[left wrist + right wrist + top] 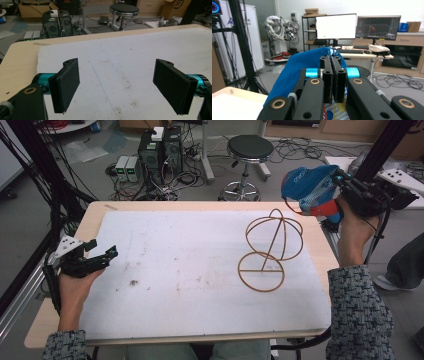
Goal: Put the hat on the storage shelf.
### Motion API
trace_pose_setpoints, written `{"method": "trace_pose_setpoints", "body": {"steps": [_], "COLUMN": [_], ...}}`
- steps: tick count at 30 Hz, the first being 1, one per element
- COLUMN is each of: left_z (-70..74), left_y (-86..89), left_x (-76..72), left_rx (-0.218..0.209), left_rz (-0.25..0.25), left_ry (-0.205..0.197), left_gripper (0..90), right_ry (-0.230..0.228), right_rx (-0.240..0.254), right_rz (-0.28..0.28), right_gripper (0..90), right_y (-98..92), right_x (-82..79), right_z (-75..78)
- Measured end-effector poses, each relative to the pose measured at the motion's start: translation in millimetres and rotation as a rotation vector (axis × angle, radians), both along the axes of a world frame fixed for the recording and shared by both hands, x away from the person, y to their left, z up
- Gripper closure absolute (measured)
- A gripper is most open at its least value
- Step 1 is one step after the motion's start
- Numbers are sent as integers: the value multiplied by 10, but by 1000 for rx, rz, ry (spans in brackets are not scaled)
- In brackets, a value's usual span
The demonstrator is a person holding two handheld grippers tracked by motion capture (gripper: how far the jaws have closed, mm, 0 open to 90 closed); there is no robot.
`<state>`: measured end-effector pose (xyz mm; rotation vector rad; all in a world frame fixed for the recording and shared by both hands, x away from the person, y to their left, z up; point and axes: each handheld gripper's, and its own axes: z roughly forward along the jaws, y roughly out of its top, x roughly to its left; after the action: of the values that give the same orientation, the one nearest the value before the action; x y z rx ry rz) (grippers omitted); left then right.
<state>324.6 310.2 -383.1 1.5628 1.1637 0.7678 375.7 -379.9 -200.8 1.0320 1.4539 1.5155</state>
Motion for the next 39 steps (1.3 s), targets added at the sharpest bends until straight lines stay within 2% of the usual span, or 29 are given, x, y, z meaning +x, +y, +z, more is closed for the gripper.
{"method": "trace_pose_setpoints", "body": {"steps": [2, 10, 17, 24, 34, 39], "left_z": [0, 2, 4, 0, 32, 20], "left_y": [-5, 1, 13, 5, -17, -28], "left_x": [-1, -2, -1, 7, -3, 7], "left_rx": [0, 0, -6, -4, -7, 1], "left_rz": [-1, -2, 0, -3, -6, -7], "left_ry": [1, 0, -2, 2, -8, 0], "left_gripper": [215, 215, 215, 215, 215, 216], "right_ry": [-17, -42, -32, -25, -22, -13], "right_rx": [4, 14, 17, 36, 22, 31], "right_rz": [24, 75, 132, 196, 241, 273], "right_gripper": [890, 890, 889, 886, 886, 886], "right_y": [26, 138, 266, 313, 342, 346], "right_x": [-75, -203, -310, -392, -594, -637], "right_z": [52, 150, 167, 92, -57, -138]}}
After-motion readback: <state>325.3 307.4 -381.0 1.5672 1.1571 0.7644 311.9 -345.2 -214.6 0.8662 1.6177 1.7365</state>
